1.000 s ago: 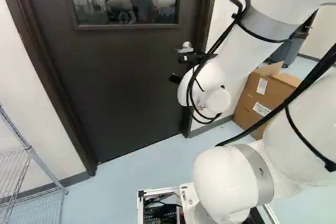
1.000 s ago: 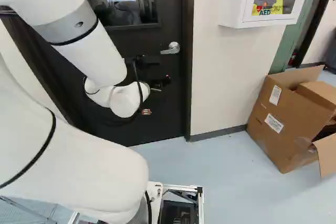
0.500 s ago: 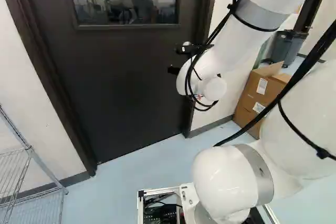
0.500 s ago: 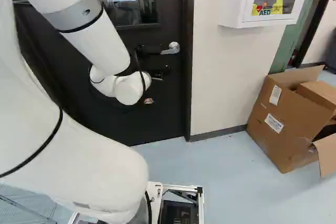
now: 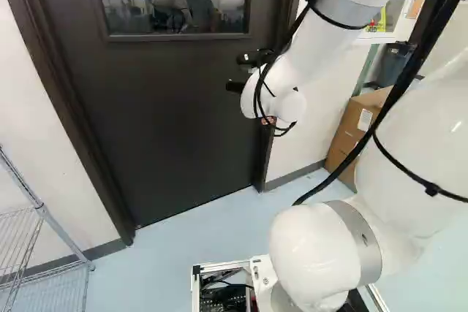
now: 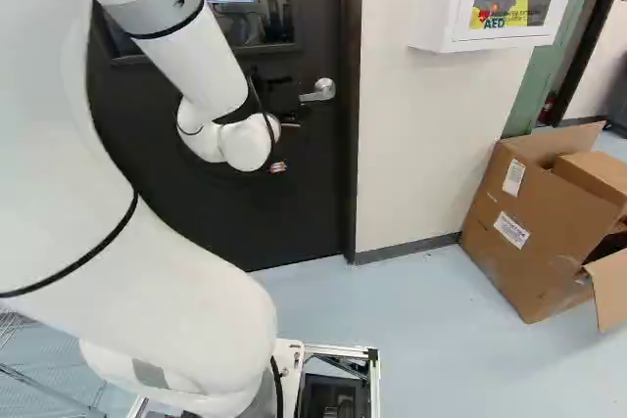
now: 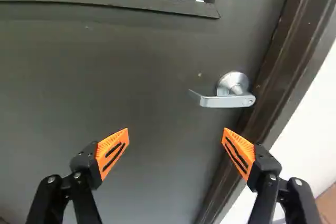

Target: Open the door and move inside

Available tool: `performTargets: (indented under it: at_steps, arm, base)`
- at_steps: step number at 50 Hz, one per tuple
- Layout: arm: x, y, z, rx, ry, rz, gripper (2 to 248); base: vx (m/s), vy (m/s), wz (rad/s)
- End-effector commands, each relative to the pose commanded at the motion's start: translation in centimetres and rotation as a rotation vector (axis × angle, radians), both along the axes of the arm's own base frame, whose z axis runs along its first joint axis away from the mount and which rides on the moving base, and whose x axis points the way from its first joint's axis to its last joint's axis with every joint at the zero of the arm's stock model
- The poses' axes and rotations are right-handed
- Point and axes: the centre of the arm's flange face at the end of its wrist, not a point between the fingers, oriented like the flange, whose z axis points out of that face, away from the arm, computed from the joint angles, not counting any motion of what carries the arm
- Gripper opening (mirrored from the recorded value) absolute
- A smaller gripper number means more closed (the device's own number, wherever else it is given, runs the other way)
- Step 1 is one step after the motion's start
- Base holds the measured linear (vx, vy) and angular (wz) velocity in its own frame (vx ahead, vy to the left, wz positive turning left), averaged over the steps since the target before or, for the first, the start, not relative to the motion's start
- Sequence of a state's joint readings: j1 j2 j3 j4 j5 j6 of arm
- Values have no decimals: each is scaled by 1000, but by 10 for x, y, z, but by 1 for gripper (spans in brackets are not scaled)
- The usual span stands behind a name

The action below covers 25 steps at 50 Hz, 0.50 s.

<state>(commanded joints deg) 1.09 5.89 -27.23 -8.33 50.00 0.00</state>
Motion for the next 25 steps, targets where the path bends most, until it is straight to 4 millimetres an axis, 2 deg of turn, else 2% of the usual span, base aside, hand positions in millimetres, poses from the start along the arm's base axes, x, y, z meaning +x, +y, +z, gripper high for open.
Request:
performTargets:
  at_steps: [8,25]
  arm:
    - [11,2,9,7,-16,12,247]
    - [29,4,26,142,-31,27,247]
  base:
    - [0,0,0]
    - [0,0,0]
